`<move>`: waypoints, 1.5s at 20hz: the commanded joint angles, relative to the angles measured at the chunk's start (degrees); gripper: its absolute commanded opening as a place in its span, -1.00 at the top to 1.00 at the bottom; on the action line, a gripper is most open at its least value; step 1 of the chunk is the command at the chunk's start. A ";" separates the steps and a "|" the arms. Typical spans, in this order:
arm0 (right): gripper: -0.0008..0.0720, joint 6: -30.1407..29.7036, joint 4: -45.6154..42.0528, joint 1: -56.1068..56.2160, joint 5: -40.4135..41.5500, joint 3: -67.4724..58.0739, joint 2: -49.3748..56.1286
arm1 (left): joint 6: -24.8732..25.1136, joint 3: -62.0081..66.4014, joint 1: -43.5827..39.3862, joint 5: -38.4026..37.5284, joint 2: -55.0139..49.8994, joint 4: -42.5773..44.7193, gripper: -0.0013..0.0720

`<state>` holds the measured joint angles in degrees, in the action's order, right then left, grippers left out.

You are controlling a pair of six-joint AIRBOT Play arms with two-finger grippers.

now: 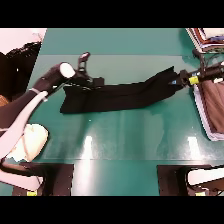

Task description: Fold the shirts.

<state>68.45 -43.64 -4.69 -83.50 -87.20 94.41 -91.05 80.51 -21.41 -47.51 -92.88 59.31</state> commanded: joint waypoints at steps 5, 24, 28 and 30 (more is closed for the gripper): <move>0.93 6.78 0.46 9.92 -3.76 -16.81 -2.64 | -0.04 16.50 -7.93 -2.16 -16.46 -3.34 0.89; 0.93 3.50 0.22 28.59 1.62 -28.74 1.36 | 1.44 16.74 -0.98 -10.54 -7.10 6.40 0.89; 0.93 0.24 2.58 35.47 5.60 -28.76 4.22 | 1.51 16.74 10.21 -13.51 2.51 11.56 0.89; 0.93 -3.72 6.88 40.74 10.67 -28.76 7.80 | 1.53 16.74 15.23 -13.90 6.95 12.85 0.89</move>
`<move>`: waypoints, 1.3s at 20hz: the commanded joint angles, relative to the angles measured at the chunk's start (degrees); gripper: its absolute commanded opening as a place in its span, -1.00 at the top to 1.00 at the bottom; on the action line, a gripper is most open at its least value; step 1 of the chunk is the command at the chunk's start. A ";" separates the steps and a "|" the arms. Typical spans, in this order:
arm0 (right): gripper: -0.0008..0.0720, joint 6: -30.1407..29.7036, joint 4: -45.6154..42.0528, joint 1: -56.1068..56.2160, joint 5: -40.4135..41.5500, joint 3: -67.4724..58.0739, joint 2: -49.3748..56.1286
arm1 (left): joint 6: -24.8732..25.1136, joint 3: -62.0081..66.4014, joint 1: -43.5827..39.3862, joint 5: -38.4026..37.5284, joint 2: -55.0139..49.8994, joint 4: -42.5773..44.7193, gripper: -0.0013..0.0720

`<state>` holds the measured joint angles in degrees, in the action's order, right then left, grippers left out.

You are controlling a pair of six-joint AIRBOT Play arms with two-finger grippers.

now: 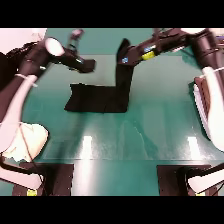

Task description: Fold the shirts.

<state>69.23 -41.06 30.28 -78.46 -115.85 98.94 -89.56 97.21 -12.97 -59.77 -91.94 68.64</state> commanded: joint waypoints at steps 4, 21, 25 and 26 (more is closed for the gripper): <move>0.11 -11.08 6.93 17.84 22.62 -0.66 12.63 | 0.02 0.04 13.77 -3.50 12.41 3.63 0.89; -0.74 3.17 -6.12 -13.66 12.79 40.02 -5.57 | 0.04 -0.15 15.80 -8.87 14.36 2.78 0.89; -0.89 3.08 3.72 -13.70 13.46 43.43 -0.33 | 0.04 -0.15 15.80 -8.63 14.21 2.69 0.89; -0.89 2.75 5.53 -12.57 13.35 42.38 1.60 | 0.09 -0.15 15.80 -8.63 14.21 2.71 0.89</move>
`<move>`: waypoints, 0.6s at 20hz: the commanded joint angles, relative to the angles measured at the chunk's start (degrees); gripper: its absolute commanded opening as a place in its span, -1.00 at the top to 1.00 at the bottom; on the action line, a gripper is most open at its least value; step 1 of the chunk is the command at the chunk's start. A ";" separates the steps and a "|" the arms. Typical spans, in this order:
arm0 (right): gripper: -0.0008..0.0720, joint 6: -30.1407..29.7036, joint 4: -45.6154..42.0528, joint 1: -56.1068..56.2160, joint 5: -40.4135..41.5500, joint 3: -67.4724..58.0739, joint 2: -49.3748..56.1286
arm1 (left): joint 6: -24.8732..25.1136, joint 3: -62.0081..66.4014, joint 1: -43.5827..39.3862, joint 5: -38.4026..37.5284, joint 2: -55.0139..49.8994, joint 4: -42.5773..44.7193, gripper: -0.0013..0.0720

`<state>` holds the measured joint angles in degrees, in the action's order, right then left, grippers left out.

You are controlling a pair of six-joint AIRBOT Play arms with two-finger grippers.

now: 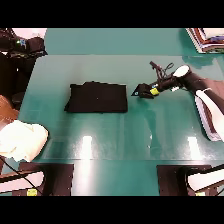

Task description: Fold the shirts.

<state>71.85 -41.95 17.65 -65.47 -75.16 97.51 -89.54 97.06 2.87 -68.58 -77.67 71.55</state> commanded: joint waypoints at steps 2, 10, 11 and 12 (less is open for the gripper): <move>-0.88 0.07 10.19 3.15 0.15 -2.19 7.19 | 1.33 0.00 -0.04 0.13 -0.07 -0.22 0.89; 0.13 0.07 15.19 14.14 -0.22 -19.71 19.56 | 1.51 0.00 -0.04 -1.88 -0.07 -0.35 0.89; 0.63 -0.15 14.80 14.12 0.98 -20.68 19.47 | 1.51 0.00 -0.04 -2.62 -0.07 -0.79 0.89; 0.92 -1.05 14.80 13.81 1.27 -21.94 19.47 | 1.51 0.00 -0.04 -3.06 -0.07 -1.36 0.89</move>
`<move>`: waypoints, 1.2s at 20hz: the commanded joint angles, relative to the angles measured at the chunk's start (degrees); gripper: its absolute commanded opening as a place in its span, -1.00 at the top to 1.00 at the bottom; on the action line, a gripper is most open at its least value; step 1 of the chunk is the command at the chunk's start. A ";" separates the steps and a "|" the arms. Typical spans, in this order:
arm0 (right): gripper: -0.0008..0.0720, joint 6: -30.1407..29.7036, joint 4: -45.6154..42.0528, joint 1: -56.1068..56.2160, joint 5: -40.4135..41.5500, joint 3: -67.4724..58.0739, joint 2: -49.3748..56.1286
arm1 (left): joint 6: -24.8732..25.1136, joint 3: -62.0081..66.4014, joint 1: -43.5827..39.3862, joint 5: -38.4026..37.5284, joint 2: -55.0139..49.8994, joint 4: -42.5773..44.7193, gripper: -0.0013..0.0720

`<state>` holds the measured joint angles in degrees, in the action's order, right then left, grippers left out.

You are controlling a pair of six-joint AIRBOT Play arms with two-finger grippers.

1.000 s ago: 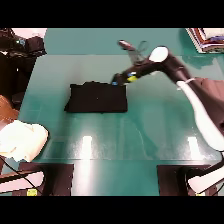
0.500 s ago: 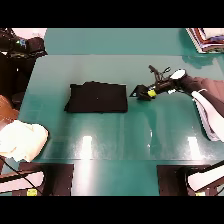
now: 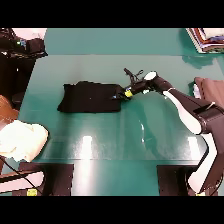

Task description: Fold the shirts.

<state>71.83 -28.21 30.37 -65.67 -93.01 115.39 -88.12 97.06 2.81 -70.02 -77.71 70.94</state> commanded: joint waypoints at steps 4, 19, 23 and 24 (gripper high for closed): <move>0.93 -0.55 0.92 -4.79 1.40 -9.33 0.02 | 0.07 0.00 -3.08 -1.53 -0.02 -1.57 0.89; 0.93 6.60 -19.82 -57.33 -5.53 -9.35 -22.29 | 1.11 0.00 -22.73 11.34 -0.02 -1.55 0.89; 0.93 6.64 -19.80 -62.86 -4.28 -9.38 -22.27 | 1.11 0.00 -23.12 11.30 -0.02 -1.68 0.89; 0.93 6.62 -19.47 -63.63 -3.82 -9.38 -22.27 | 1.11 0.00 -23.12 11.32 -0.02 -1.66 0.89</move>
<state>78.30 -47.66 -29.28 -70.59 -102.32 93.47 -86.98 97.06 -19.75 -59.44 -77.71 69.23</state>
